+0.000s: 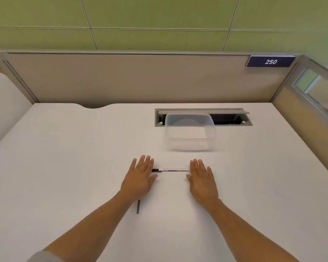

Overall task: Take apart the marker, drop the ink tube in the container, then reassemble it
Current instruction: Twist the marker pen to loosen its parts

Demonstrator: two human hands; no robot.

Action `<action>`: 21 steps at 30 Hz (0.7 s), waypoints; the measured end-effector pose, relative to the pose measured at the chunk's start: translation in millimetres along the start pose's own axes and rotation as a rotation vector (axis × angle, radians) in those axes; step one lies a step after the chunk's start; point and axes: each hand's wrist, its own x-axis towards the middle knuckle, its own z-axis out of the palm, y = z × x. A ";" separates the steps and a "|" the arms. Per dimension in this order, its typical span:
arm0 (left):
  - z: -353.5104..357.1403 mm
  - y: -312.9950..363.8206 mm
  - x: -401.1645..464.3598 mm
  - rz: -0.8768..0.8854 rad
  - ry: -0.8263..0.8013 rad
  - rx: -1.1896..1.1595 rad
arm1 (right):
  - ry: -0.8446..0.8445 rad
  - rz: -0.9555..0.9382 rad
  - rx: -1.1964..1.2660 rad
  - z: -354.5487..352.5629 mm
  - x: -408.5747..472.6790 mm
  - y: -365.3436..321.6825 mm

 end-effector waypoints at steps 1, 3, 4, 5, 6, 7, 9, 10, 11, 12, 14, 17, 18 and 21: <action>5.2 1.3 -1.4 0.013 0.021 0.019 | -0.011 -0.004 0.002 2.1 -1.2 0.9; 6.7 5.2 -4.0 0.028 0.007 0.039 | -0.042 0.003 0.022 3.5 -4.7 0.8; 6.6 8.4 -6.5 0.023 -0.006 0.047 | -0.062 0.018 0.012 1.7 -6.7 0.1; 10.7 8.9 -6.6 0.032 0.022 0.044 | -0.043 0.007 0.000 3.5 -6.5 -0.4; 10.0 10.1 -6.7 0.038 0.023 0.027 | -0.032 0.003 0.004 2.7 -6.7 -0.9; 10.6 10.3 -5.9 0.047 0.058 -0.001 | -0.005 0.010 0.018 3.4 -5.8 0.1; 6.7 12.4 -4.4 0.050 0.076 -0.050 | 0.070 0.011 0.012 2.9 -4.1 -0.1; 4.3 14.0 -4.3 0.041 0.096 -0.071 | 0.102 0.010 0.014 4.3 -3.9 0.6; 3.4 15.3 -3.9 0.026 0.108 -0.087 | 0.111 0.004 -0.010 4.1 -4.5 -0.2; 3.2 16.0 -3.4 0.017 0.115 -0.086 | 0.135 -0.010 -0.030 4.6 -5.3 -0.9; 5.7 16.5 -1.9 0.013 0.114 -0.063 | 0.184 -0.021 -0.031 1.4 -5.1 -0.9; 8.0 16.0 0.1 0.000 0.093 -0.043 | 0.200 -0.001 0.000 -1.2 -4.7 -1.7; 8.2 16.1 0.4 -0.001 0.089 -0.041 | 0.201 0.008 0.006 -1.7 -5.6 -2.2; 5.9 18.1 -2.2 -0.006 0.110 -0.078 | 0.238 0.007 0.028 -1.6 -7.6 -3.4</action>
